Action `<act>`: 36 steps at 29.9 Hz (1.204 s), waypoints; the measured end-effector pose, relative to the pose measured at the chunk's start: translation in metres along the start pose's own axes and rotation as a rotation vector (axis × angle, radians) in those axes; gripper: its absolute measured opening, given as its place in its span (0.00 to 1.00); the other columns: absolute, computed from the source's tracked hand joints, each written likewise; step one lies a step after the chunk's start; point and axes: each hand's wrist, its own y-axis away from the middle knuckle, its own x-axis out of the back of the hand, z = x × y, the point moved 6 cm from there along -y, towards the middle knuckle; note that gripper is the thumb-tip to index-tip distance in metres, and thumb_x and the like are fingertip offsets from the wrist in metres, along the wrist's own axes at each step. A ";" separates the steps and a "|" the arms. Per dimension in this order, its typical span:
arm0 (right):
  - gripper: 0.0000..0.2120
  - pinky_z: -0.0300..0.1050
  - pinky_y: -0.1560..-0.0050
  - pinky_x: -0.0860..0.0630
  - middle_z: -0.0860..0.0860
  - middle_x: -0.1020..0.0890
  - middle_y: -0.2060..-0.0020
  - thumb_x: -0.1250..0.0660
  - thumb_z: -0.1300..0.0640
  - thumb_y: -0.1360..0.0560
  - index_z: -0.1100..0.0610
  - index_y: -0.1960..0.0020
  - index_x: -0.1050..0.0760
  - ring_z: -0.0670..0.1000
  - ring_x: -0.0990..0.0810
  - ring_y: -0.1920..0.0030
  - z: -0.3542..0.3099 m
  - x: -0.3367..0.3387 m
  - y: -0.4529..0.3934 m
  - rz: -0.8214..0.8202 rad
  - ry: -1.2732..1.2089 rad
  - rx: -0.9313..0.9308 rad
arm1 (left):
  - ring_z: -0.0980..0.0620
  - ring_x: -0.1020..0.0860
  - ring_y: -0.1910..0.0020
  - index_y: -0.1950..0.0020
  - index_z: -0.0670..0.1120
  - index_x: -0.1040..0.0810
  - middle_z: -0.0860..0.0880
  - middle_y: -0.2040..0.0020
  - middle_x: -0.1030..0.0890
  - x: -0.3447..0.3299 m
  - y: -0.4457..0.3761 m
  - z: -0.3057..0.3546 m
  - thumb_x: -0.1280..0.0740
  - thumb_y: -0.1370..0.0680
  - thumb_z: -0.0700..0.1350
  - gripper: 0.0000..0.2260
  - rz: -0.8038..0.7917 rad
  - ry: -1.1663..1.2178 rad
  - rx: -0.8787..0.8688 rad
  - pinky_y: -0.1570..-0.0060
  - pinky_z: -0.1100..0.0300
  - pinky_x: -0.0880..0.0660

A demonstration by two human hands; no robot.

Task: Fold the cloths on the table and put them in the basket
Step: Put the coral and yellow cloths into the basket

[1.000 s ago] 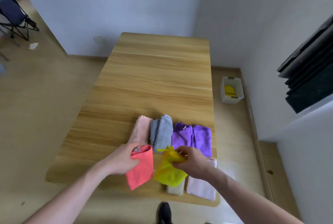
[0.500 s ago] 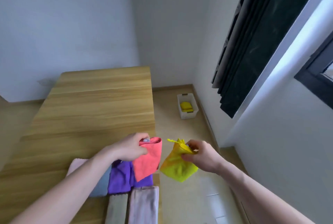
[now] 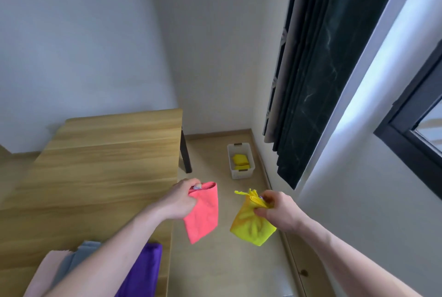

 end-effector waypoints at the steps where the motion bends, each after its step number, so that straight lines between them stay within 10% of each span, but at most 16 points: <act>1: 0.08 0.37 0.62 0.29 0.45 0.20 0.58 0.27 0.50 0.28 0.48 0.51 0.22 0.51 0.21 0.54 0.001 0.000 -0.003 0.004 -0.001 -0.007 | 0.53 0.32 0.69 0.59 0.52 0.28 0.54 0.67 0.28 0.001 0.001 0.001 0.41 0.30 0.37 0.10 0.008 0.035 0.002 0.70 0.59 0.36; 12: 0.04 0.38 0.64 0.28 0.45 0.21 0.61 0.29 0.51 0.29 0.47 0.57 0.24 0.49 0.22 0.58 -0.037 0.019 -0.166 -0.017 0.033 -0.054 | 0.53 0.26 0.64 0.52 0.46 0.25 0.45 0.59 0.20 0.071 -0.161 -0.027 0.34 0.34 0.44 0.11 0.043 0.109 0.038 0.63 0.56 0.31; 22: 0.11 0.36 0.69 0.32 0.42 0.23 0.65 0.32 0.55 0.28 0.43 0.64 0.29 0.48 0.24 0.62 -0.050 0.048 -0.302 0.021 0.024 -0.212 | 0.49 0.20 0.59 0.53 0.64 0.26 0.57 0.58 0.18 0.109 -0.321 -0.013 0.39 0.34 0.42 0.18 -0.115 0.027 0.061 0.60 0.54 0.24; 36: 0.16 0.40 0.49 0.25 0.47 0.16 0.43 0.28 0.49 0.26 0.50 0.39 0.19 0.51 0.18 0.43 0.003 0.096 -0.481 0.014 -0.081 -0.306 | 0.46 0.18 0.57 0.53 0.62 0.26 0.49 0.52 0.17 0.121 -0.519 0.032 0.37 0.28 0.41 0.14 -0.186 -0.083 0.087 0.63 0.53 0.22</act>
